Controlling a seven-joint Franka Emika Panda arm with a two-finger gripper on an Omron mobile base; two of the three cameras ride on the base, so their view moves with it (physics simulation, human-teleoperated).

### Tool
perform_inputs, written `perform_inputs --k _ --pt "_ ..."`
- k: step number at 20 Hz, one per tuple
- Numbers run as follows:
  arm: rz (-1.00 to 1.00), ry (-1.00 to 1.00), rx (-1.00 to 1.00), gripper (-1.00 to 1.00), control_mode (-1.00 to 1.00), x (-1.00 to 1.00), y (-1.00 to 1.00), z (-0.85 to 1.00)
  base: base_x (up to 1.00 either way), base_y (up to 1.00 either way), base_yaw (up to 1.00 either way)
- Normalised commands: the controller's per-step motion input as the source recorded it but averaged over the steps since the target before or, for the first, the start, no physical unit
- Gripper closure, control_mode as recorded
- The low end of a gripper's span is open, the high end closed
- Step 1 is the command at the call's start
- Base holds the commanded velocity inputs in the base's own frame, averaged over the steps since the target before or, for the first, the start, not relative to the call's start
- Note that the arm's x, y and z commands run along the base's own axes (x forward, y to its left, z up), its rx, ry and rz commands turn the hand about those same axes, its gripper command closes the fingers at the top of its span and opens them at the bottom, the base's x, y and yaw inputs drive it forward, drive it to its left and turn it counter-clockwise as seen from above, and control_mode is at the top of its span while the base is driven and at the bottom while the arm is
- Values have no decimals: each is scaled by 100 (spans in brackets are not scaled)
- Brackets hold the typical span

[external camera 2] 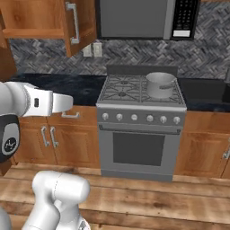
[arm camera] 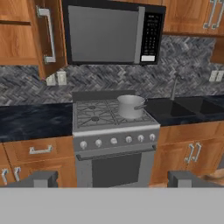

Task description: Open the cabinet and move the ladle to the pot. Then close the cabinet.

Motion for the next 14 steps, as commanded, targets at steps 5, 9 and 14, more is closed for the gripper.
perform_inputs --k 5,9,14 --pt "0 0 0 -100 100 0 0 0 0 76 14" --pt "0 0 0 -100 100 0 0 0 0 51 17" --pt "0 0 0 -100 100 0 0 0 8 44 18"
